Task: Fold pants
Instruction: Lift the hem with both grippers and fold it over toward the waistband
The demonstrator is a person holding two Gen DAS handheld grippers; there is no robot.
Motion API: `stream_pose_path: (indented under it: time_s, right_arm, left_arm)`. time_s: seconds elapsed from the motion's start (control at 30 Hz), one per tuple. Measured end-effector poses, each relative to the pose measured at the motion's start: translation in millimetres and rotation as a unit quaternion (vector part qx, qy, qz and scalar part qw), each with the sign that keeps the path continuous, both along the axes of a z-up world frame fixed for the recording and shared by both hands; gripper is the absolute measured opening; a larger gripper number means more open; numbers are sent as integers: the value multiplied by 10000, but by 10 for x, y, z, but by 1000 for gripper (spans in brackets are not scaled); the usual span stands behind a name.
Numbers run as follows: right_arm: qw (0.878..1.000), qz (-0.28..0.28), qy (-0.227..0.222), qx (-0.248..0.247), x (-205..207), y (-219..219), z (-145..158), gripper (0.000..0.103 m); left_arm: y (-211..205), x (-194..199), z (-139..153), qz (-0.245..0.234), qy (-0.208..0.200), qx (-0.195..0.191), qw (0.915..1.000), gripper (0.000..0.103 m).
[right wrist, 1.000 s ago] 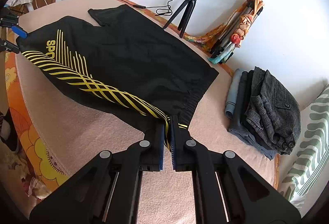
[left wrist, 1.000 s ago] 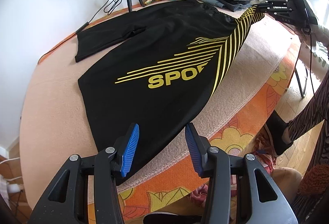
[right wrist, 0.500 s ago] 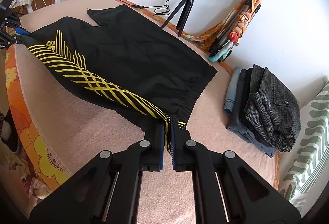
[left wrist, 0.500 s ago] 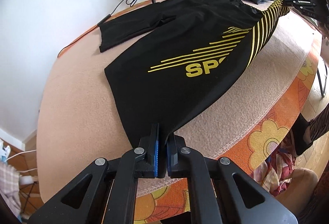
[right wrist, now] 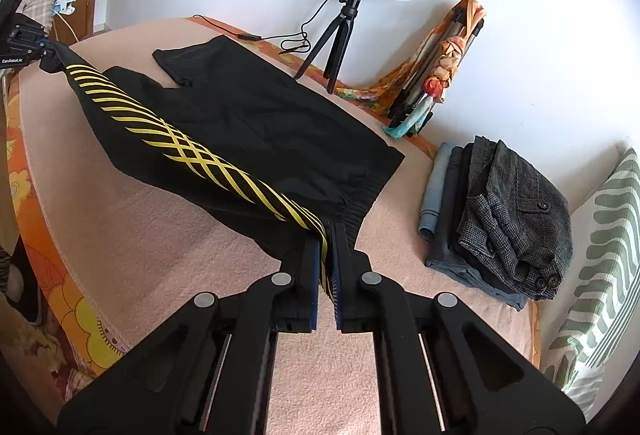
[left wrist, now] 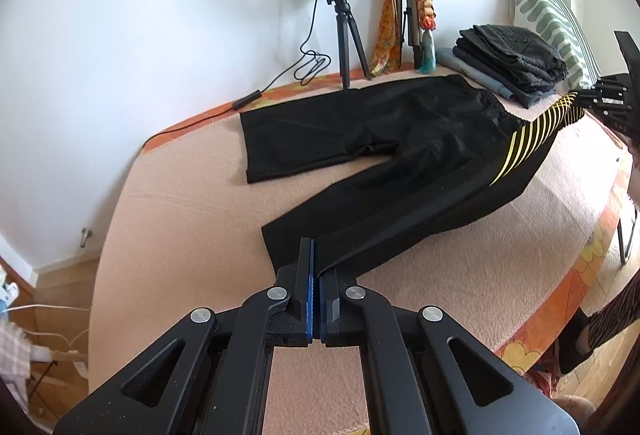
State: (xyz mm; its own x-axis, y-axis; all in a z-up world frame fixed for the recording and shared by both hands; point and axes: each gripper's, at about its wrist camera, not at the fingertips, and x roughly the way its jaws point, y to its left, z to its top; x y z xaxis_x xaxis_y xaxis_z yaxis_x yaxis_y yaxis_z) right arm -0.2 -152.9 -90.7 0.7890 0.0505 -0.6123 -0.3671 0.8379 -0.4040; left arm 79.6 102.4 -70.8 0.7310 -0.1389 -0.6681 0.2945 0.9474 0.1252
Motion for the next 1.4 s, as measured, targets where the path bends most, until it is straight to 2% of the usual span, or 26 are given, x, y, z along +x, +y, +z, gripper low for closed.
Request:
stream_pose_path:
  time_s: [0.13, 0.37, 0.6, 0.83, 1.2, 1.4]
  right_arm:
    - [9999, 6, -96, -40, 106, 44, 116, 6]
    - [10000, -25, -63, 46, 513, 41, 323, 5]
    - [9991, -41, 4, -415, 1154, 154, 418, 5]
    - [9974, -110, 58, -704, 1958, 143, 537, 4]
    - [9935, -298, 462, -994, 2992, 160, 76, 4]
    - [9908, -408, 790, -1016, 3391, 117, -232, 4]
  left_arm:
    - [80, 239, 139, 102, -174, -151, 9997, 0]
    - [144, 792, 286, 139, -316, -177, 9992, 0]
    - [175, 1368, 382, 154, -396, -7, 9991, 0]
    - [190, 1996, 252, 219, -271, 218, 9992, 0]
    - [112, 2930, -246, 280, 367, 710, 9964, 0]
    - [76, 3144, -516, 259, 708, 766, 9942, 0]
